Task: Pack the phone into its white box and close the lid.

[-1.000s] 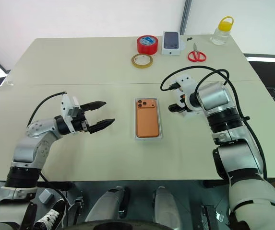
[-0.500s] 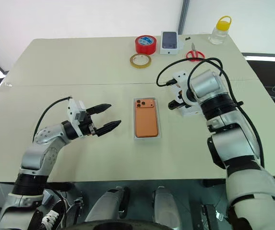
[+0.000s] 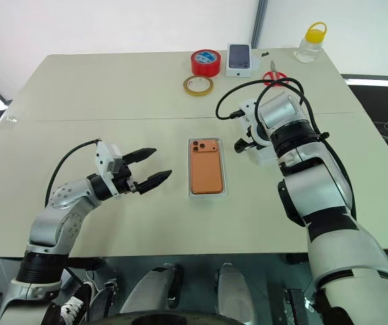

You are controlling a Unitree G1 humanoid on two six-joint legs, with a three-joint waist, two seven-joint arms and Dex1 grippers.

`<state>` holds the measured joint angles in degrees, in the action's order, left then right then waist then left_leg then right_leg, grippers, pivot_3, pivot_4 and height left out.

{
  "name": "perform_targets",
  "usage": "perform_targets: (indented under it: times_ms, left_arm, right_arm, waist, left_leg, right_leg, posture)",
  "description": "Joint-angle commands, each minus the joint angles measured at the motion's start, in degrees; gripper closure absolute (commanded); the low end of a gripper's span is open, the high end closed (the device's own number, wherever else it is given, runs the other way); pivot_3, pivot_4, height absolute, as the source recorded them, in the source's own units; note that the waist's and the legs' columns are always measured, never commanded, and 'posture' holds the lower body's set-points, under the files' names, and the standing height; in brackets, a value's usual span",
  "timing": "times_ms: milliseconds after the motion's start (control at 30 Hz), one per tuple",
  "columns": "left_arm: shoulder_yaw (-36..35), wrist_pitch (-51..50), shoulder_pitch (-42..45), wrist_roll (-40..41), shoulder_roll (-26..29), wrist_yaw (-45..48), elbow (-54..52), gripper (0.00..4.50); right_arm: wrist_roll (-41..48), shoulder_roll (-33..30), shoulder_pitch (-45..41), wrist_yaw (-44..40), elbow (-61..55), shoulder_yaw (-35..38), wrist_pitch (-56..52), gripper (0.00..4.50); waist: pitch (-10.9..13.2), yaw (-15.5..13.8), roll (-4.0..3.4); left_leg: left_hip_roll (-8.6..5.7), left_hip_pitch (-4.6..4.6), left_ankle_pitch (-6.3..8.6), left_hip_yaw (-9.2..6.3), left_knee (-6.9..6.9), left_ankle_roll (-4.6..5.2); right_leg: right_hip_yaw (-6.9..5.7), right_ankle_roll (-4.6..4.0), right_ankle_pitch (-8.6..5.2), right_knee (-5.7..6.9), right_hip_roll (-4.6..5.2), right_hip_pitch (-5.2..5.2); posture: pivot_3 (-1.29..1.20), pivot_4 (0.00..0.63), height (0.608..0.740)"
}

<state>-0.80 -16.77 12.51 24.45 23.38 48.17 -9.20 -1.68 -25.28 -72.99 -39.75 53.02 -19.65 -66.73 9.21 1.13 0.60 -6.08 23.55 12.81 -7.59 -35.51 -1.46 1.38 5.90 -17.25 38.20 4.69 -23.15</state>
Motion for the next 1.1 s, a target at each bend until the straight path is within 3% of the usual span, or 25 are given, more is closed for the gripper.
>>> perform_targets:
  times_ms: [33,200,733,800,900,1100]
  left_arm:
    - [-0.2,0.4,0.3,0.9,-0.3,-0.6,-2.0,0.00]
    - [-0.4,0.3,0.2,0.8,-0.3,-1.1,-1.8,0.00]
    - [-1.0,0.7,3.4,0.4,0.5,-0.7,1.2,0.00]
    - [-1.0,0.7,4.1,0.4,0.6,-0.7,1.8,0.00]
    - [-1.3,0.6,5.1,0.5,0.7,-0.6,2.8,0.00]
    - [-2.4,0.1,5.6,1.3,1.4,-0.3,3.1,0.00]
  right_arm:
    - [-1.1,0.2,-1.7,0.4,1.0,0.7,1.5,1.82]
    - [-2.2,0.7,-1.7,1.2,2.7,1.2,2.7,4.38]
    - [-0.2,1.3,-3.9,5.3,3.7,10.7,5.3,4.45]
    - [2.5,1.0,-4.9,5.8,3.9,14.8,4.3,4.45]
    - [6.5,1.1,-3.8,2.0,-1.0,18.3,4.8,4.45]
    - [19.2,5.6,2.9,3.2,-20.7,32.0,1.0,4.45]
  waist:
    - [0.0,0.0,0.00]
    - [0.0,0.2,-0.02]
    - [0.0,1.2,-0.02]
    - [0.0,1.3,-0.02]
    - [0.0,1.4,-0.04]
    - [0.0,1.3,-0.06]
  left_leg:
    - [0.00,0.00,0.00,0.00,0.00,0.00]
    - [0.02,-0.01,0.00,0.00,0.00,0.00]
    - [0.02,-0.02,-0.01,0.00,0.01,-0.01]
    - [0.02,-0.02,0.00,-0.01,0.01,0.00]
    - [0.02,-0.02,0.00,0.00,0.01,0.01]
    - [0.04,-0.01,0.00,-0.03,0.07,0.01]
  right_leg:
    - [0.00,0.00,0.00,0.00,0.00,0.00]
    - [0.00,0.00,0.00,0.02,-0.02,-0.01]
    - [0.00,-0.03,0.02,0.05,-0.02,0.00]
    - [0.00,-0.03,0.02,0.07,-0.03,0.00]
    - [0.00,-0.03,0.02,0.07,-0.04,-0.01]
    - [-0.01,-0.03,0.02,0.12,-0.04,-0.06]
  posture:
    - [0.00,0.150,0.740]
    - [0.00,0.150,0.740]
    - [0.00,0.150,0.740]
    - [0.00,0.150,0.740]
    - [0.00,0.150,0.740]
    - [0.00,0.150,0.740]
